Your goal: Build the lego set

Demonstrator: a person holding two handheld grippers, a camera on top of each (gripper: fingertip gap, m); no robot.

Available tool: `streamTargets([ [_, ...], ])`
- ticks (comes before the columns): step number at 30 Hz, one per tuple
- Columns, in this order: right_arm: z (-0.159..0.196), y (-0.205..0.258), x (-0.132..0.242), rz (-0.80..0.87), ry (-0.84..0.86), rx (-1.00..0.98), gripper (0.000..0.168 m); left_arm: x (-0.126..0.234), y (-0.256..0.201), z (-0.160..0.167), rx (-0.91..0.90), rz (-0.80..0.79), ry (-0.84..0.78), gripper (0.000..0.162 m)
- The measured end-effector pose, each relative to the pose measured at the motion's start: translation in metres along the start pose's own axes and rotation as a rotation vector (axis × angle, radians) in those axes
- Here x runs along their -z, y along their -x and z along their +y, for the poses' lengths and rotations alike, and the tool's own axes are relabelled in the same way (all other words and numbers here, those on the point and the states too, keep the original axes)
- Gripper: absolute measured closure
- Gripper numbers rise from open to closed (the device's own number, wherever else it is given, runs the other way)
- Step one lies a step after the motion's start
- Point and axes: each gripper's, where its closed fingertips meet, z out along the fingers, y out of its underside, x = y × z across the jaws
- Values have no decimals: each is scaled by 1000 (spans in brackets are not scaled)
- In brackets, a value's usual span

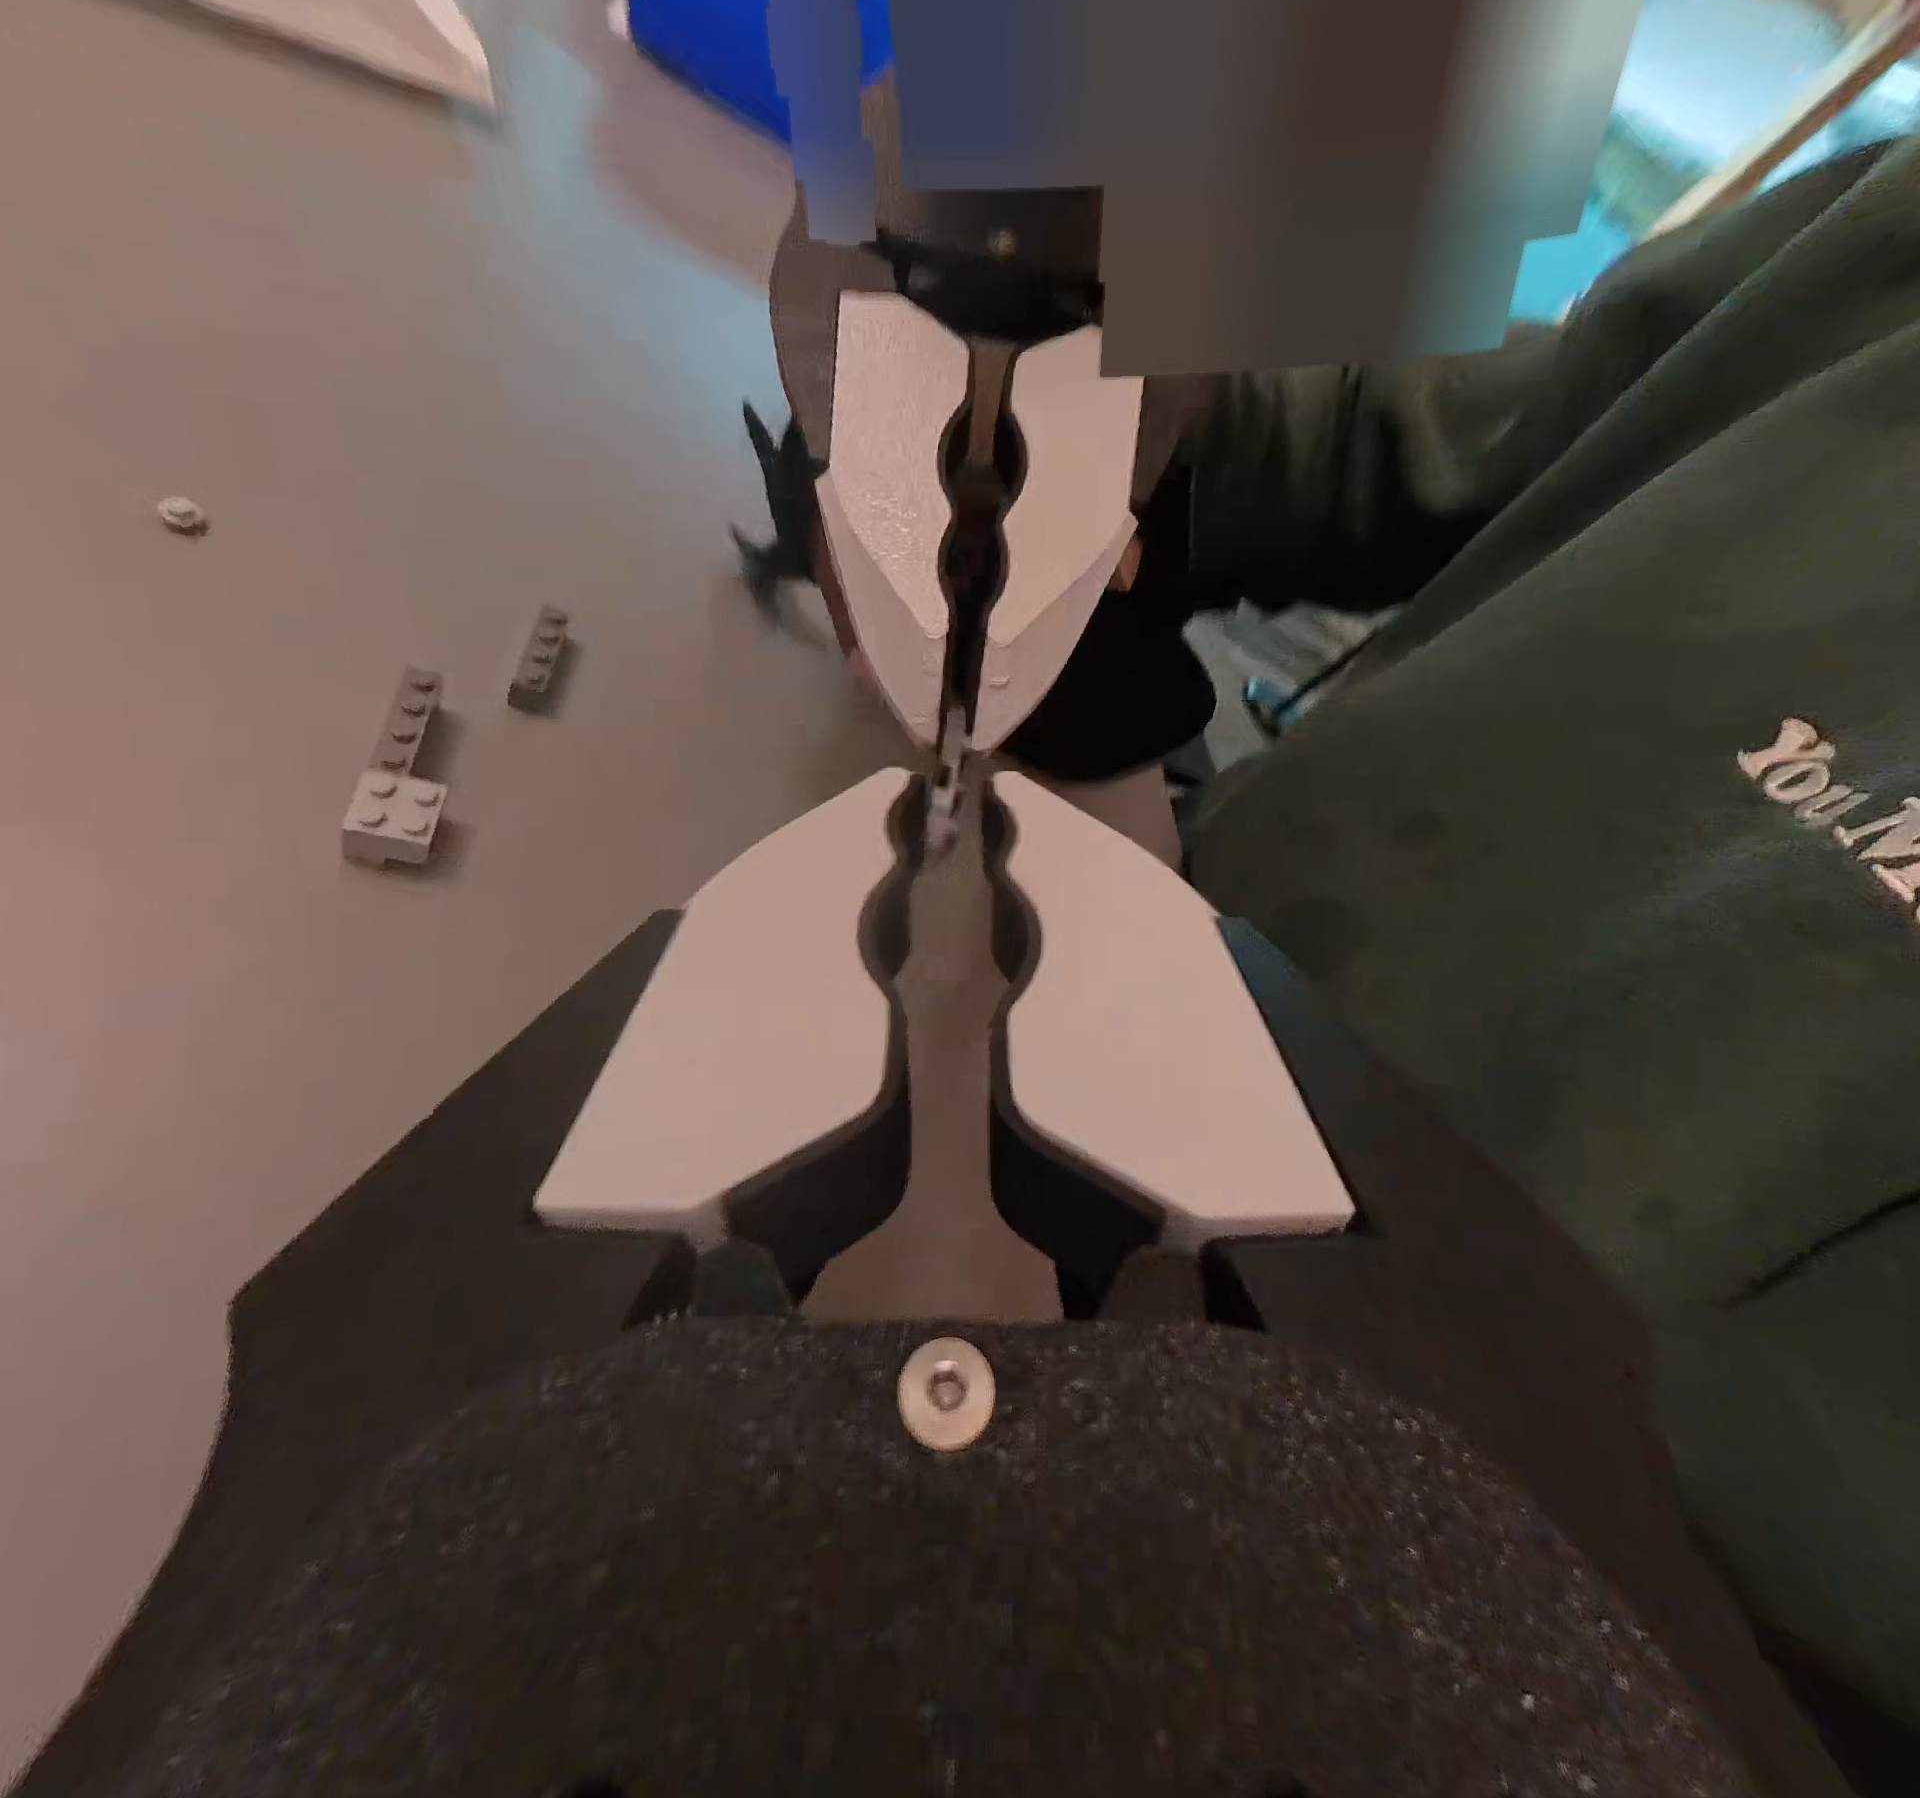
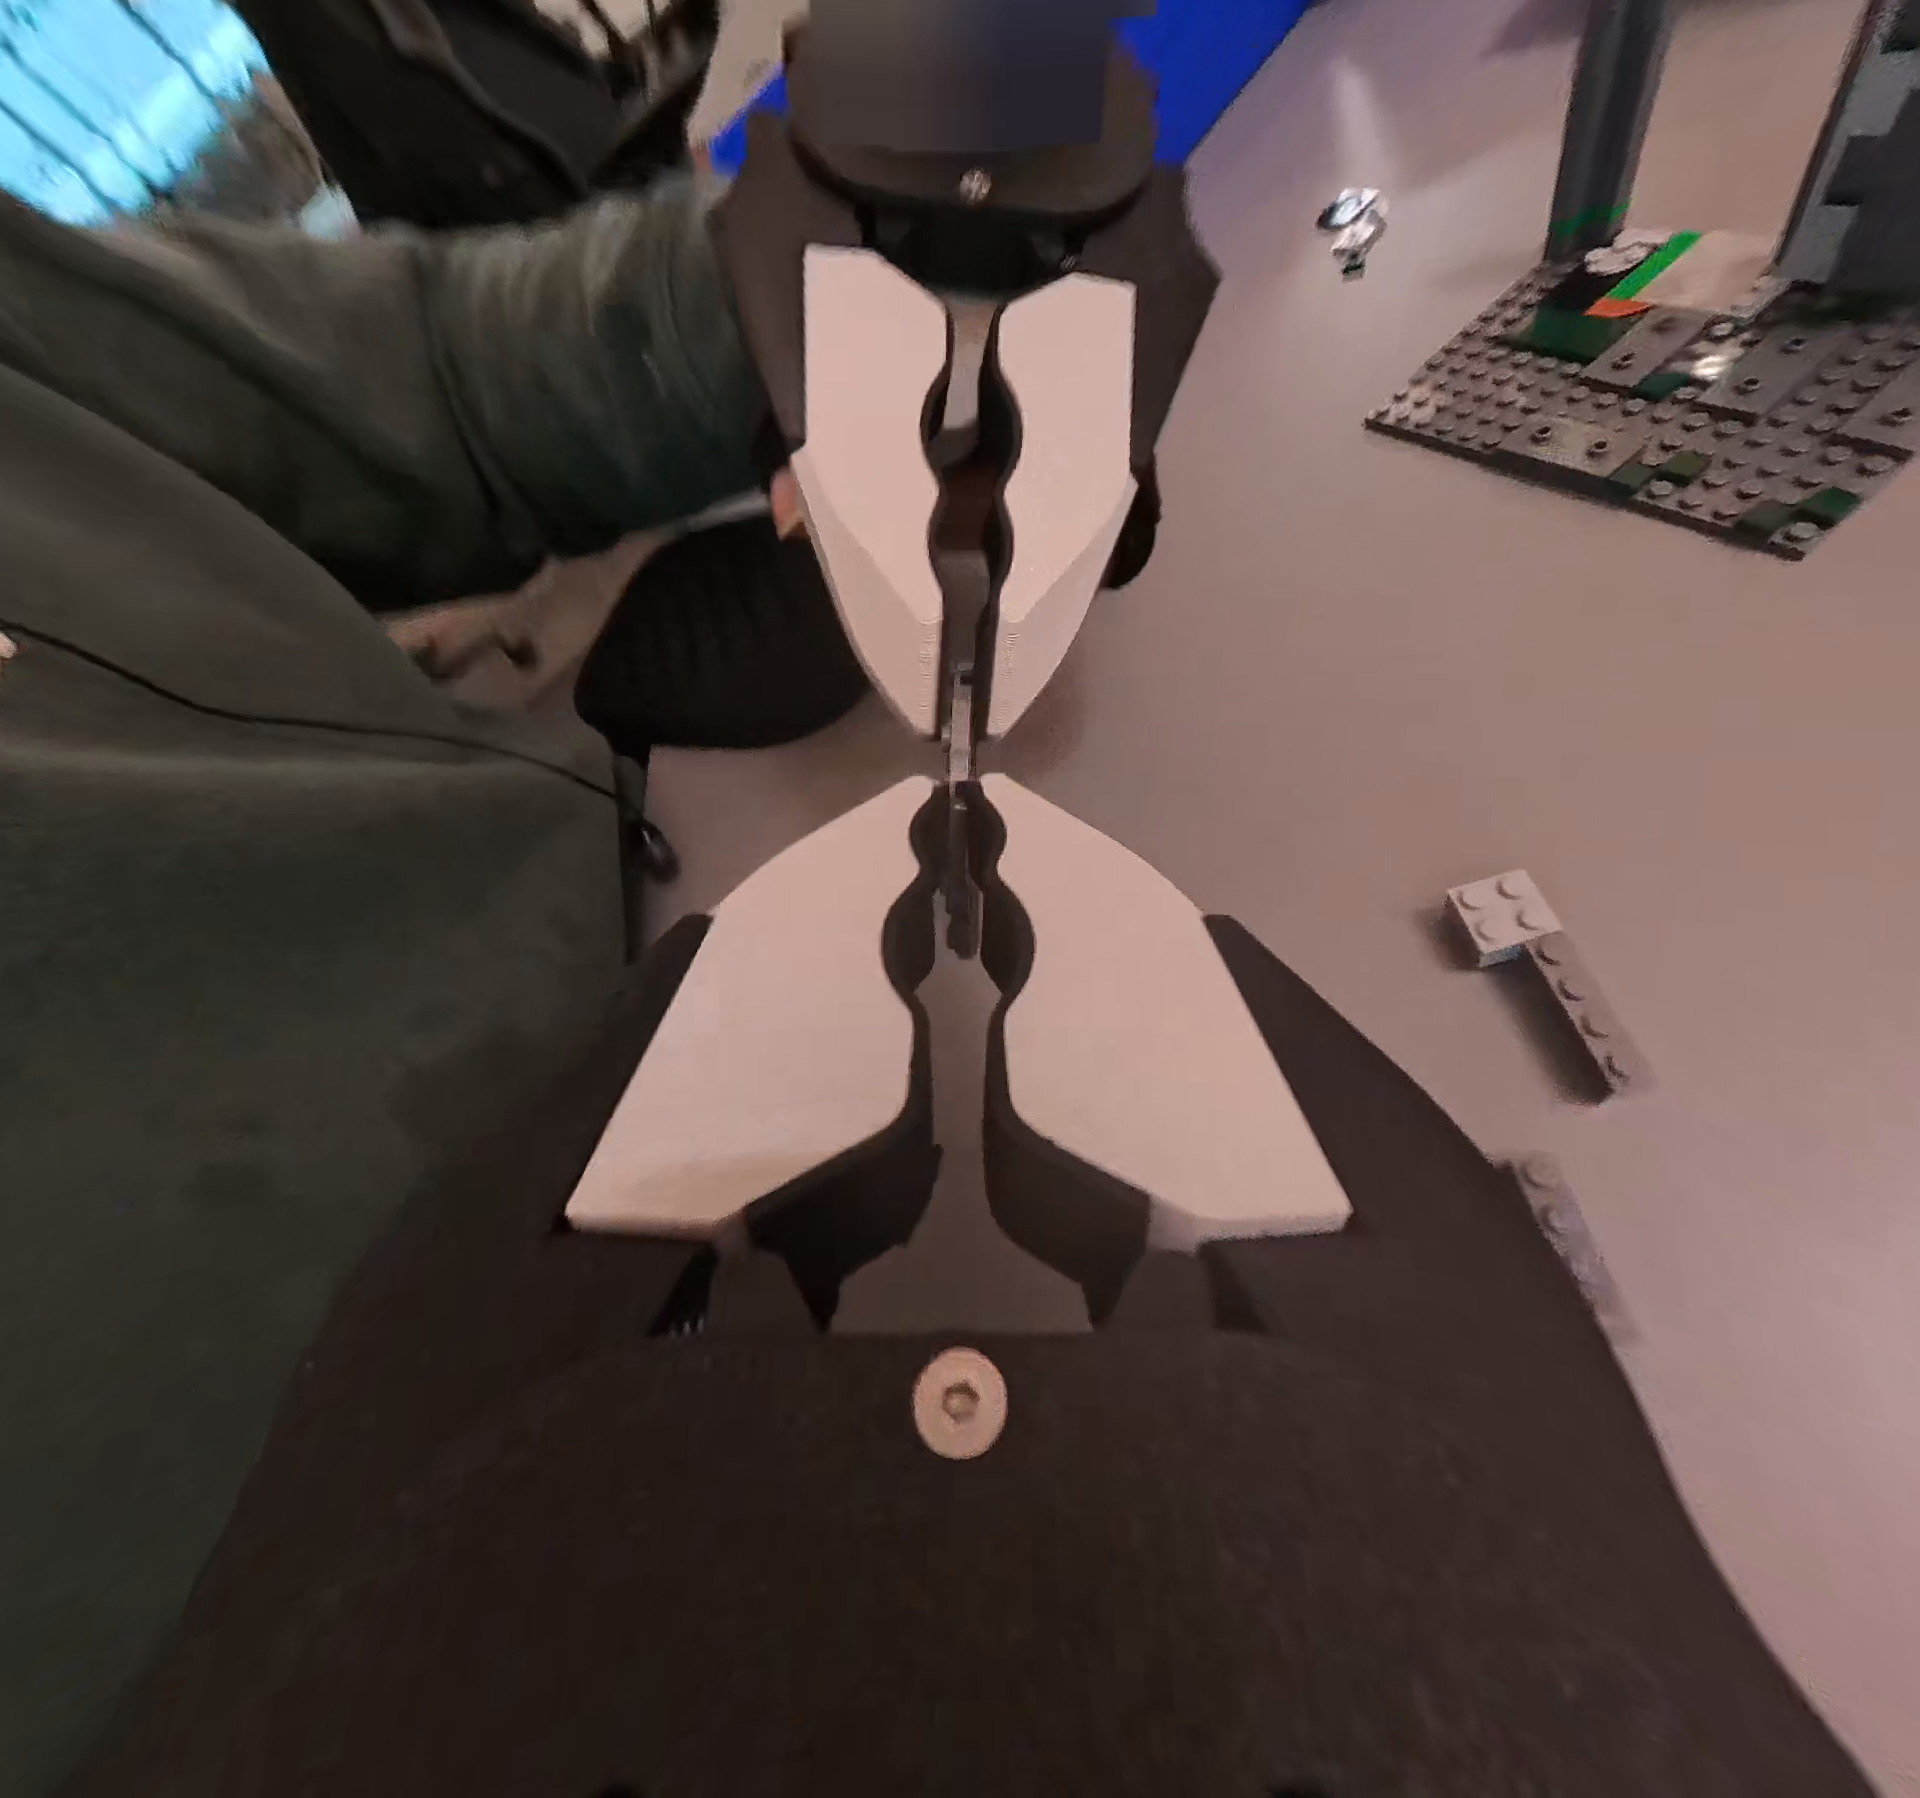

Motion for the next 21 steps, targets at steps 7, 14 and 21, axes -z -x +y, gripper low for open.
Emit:
streamTargets([
  [7, -45, -7, 39, -52, -710, -376, 166, -10, -2, -10, 66, 23, -290, 142],
  [14, -37, 3, 35, 88, -773, -246, 165, -7, -14, -25, 189, 159, -360, 158],
  [21, -10, -3, 37, 134, -205, 21, 148, -15, -16, 12, 190, 124, -22, 158],
])
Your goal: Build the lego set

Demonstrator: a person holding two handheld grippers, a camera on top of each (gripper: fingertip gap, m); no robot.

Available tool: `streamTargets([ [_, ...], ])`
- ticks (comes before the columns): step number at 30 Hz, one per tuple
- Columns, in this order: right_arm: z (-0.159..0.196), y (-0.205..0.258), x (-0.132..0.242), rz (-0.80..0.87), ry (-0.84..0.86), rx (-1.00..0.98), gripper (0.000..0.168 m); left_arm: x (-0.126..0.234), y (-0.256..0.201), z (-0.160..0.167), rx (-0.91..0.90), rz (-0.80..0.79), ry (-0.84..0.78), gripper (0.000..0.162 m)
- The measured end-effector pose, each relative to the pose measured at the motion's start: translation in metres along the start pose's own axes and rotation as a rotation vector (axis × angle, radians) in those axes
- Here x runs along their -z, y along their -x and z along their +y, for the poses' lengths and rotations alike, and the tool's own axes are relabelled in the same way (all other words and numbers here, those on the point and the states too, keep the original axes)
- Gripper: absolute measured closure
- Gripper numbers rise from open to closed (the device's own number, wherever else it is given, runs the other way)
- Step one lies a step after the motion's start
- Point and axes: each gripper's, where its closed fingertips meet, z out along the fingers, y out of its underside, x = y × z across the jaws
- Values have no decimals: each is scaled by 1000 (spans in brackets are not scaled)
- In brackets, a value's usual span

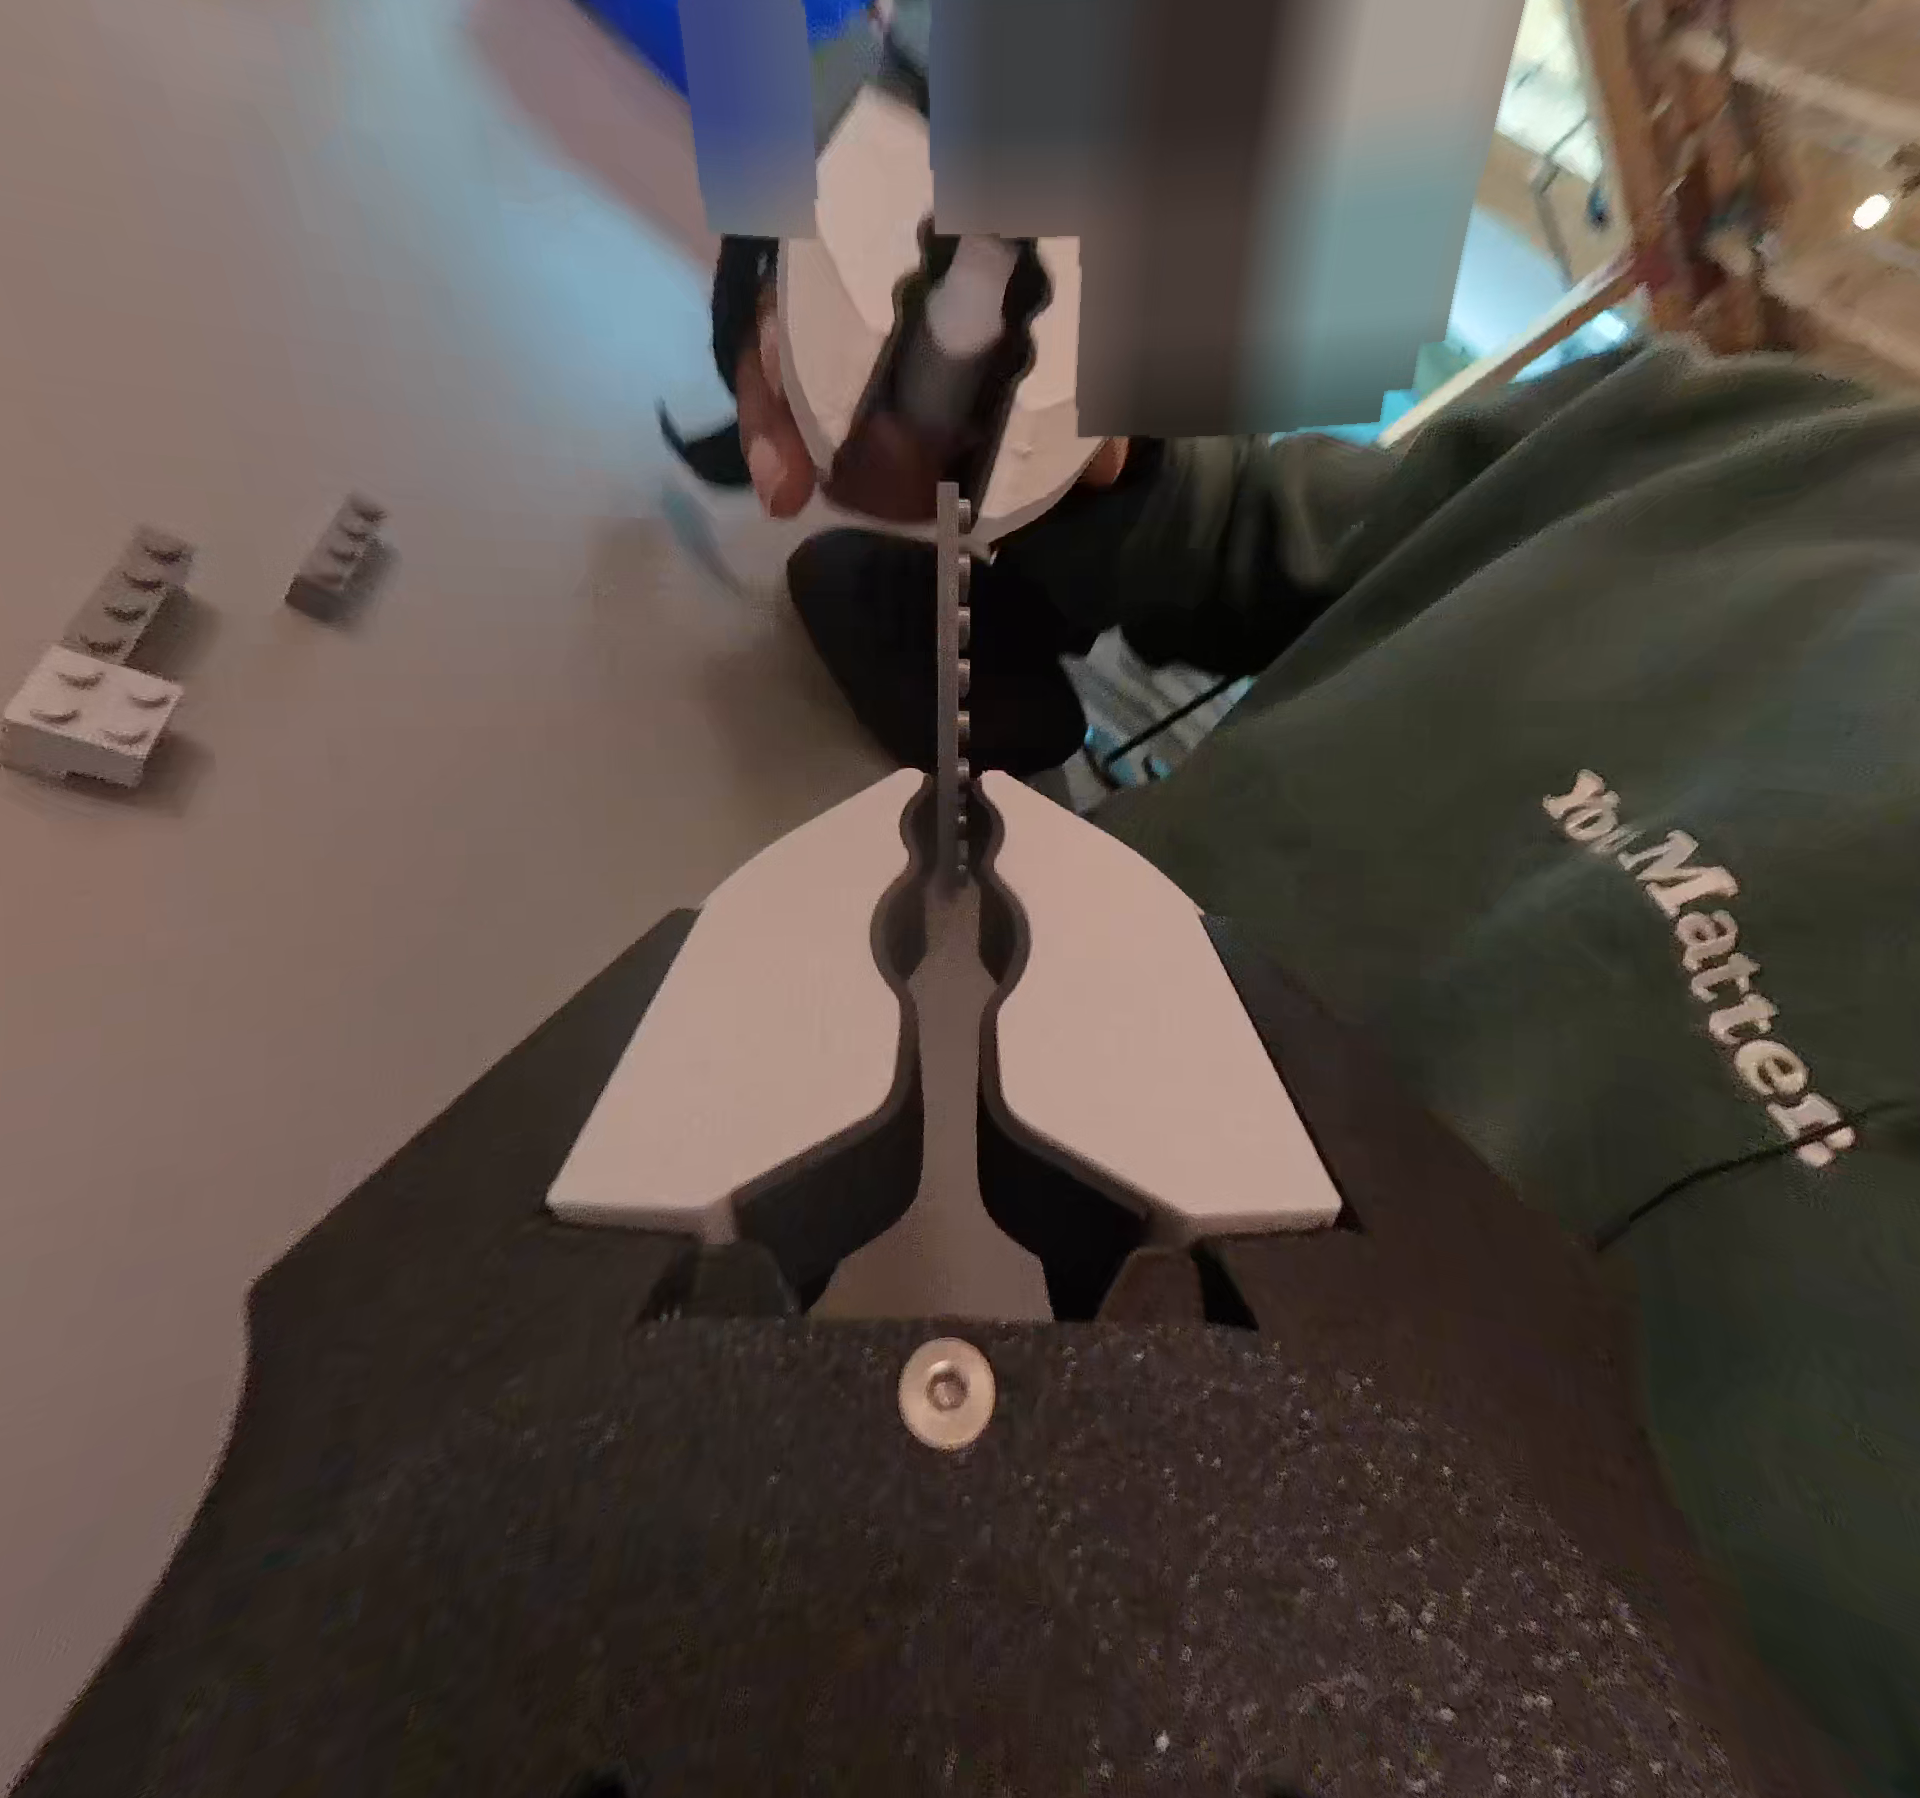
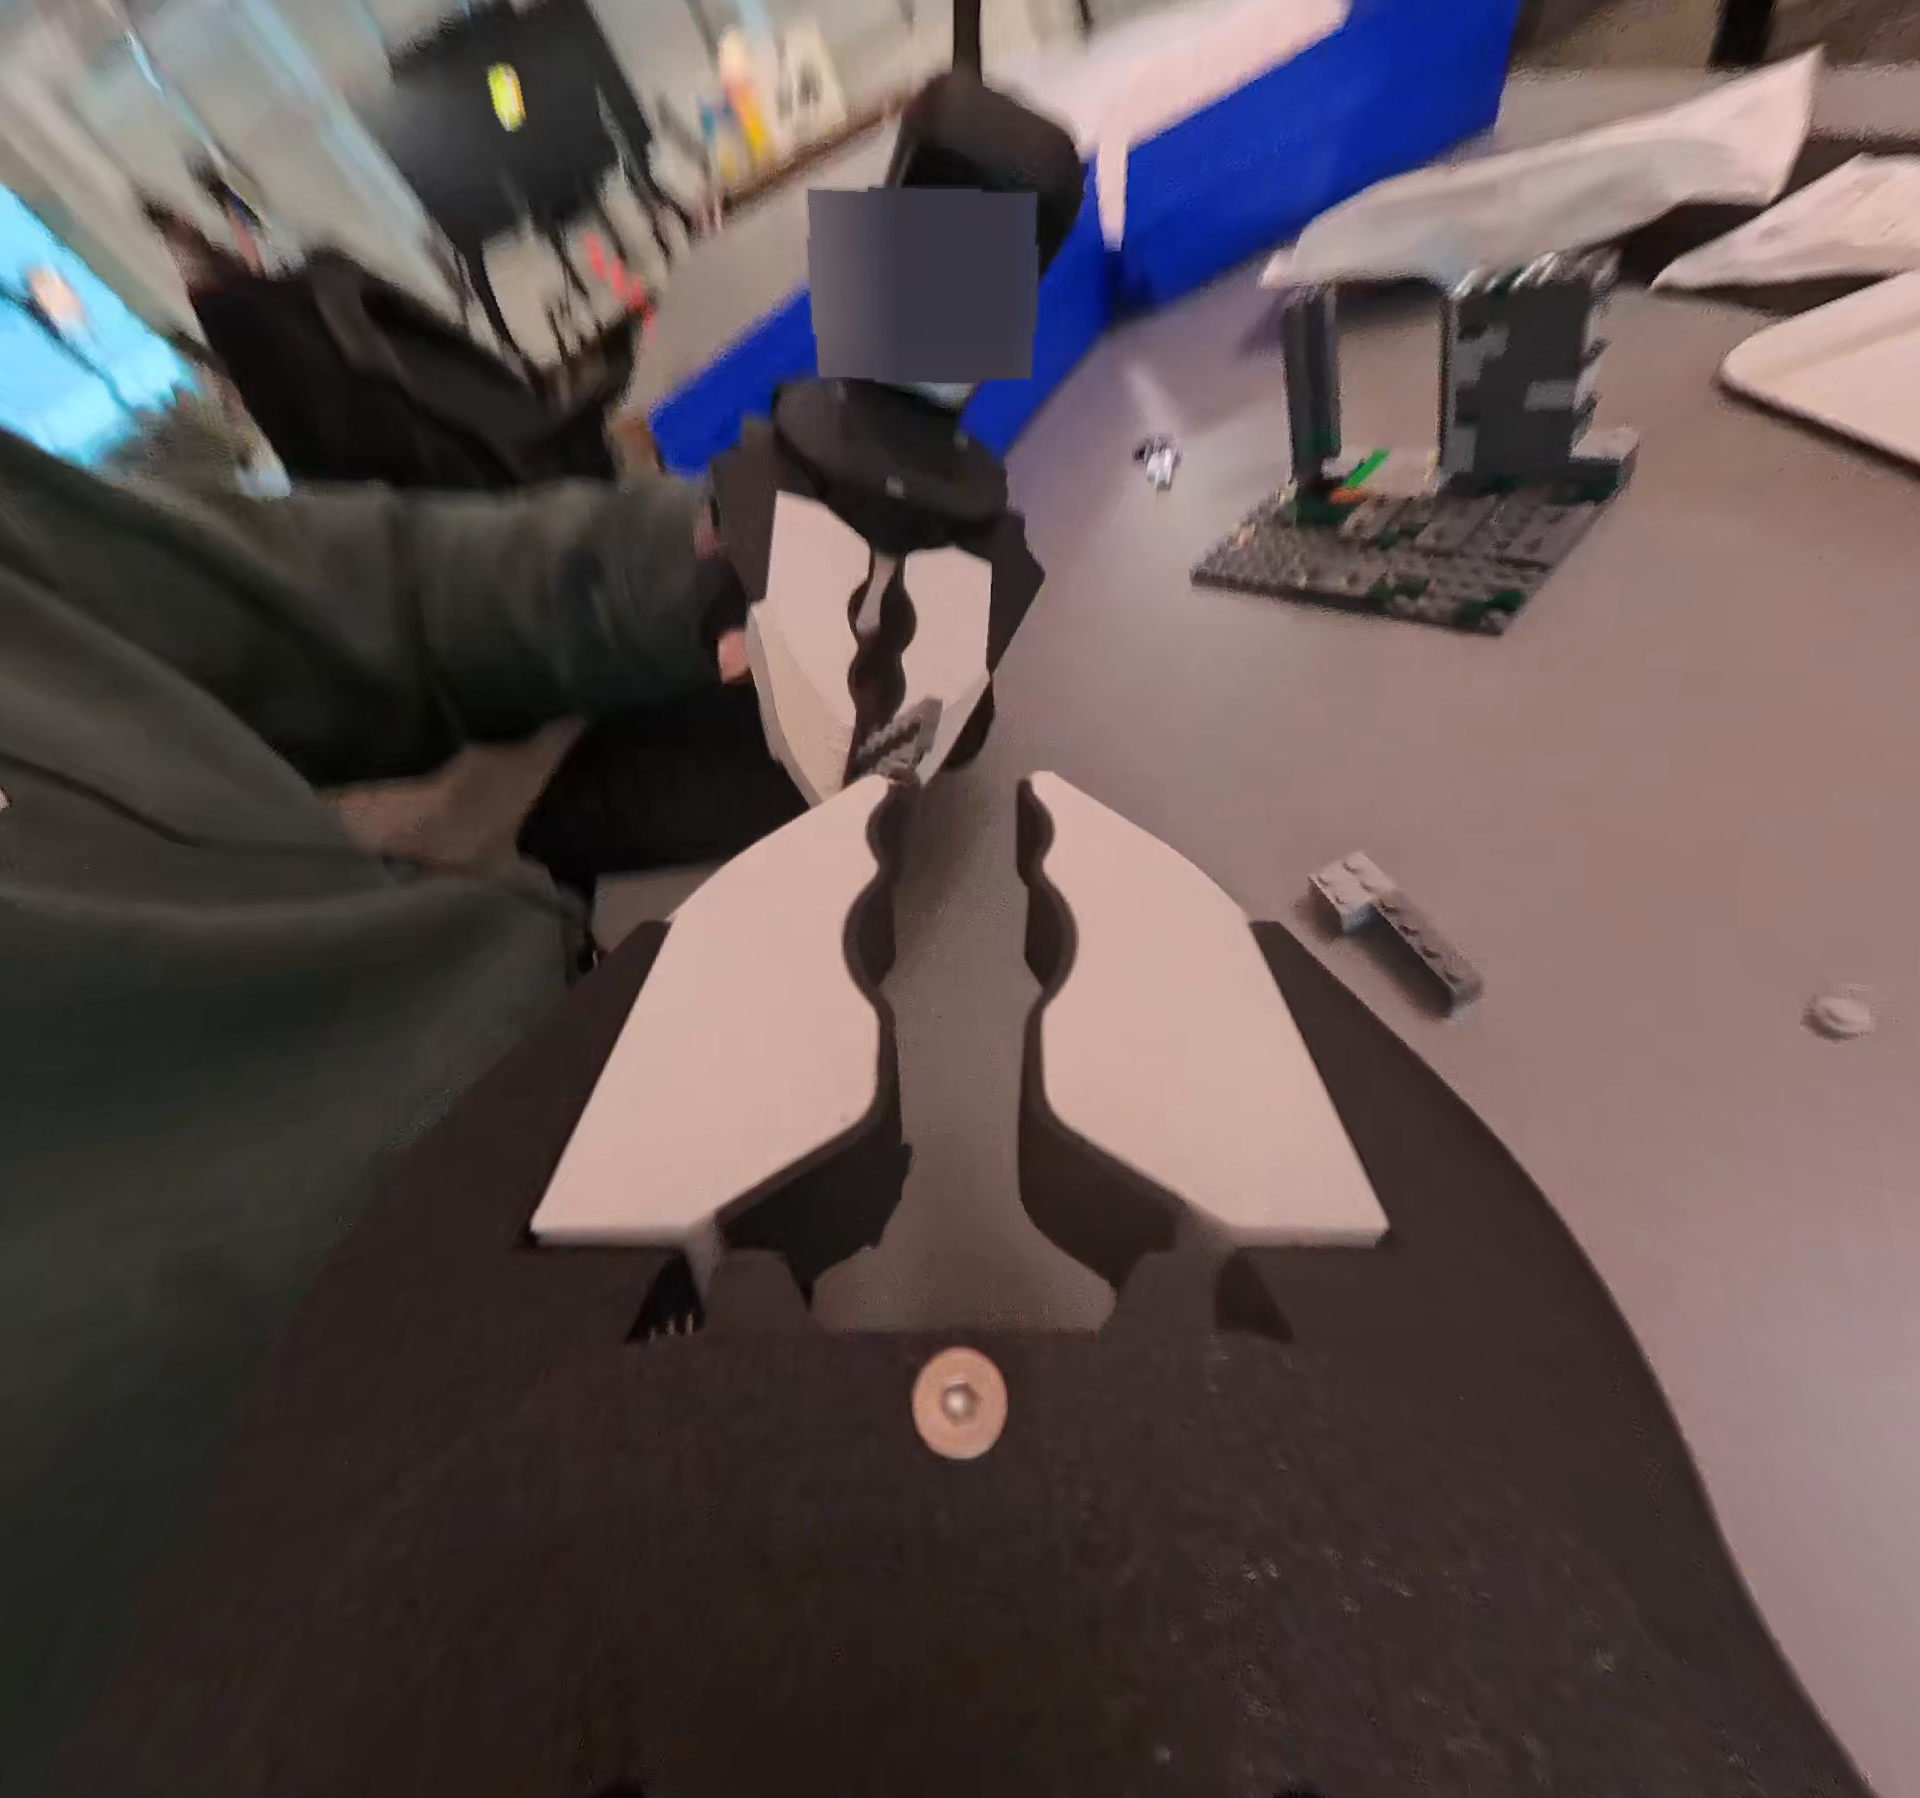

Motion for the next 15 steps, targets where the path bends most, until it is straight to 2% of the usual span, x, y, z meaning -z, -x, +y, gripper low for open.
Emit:
streamTargets([
  [4, 14, 7, -8, -101, 234, 33, 145, -10, 2, 14, -21, -24, 148, 158],
  [6, 19, 13, -10, -157, 263, 22, 162, -11, 7, 19, -42, -59, 196, 158],
  [7, 21, 13, -10, -164, 272, 6, 163, -11, 8, 20, -64, -77, 199, 157],
  [10, 19, 11, -9, -179, 188, -119, 164, -7, 10, 14, -140, -145, 127, 156],
  [13, 15, 3, -6, -178, 38, -326, 164, -2, 15, 4, -312, -293, 35, 134],
  [15, 12, -4, -4, -181, -62, -474, 165, 0, 15, -1, -448, -387, -12, 129],
])
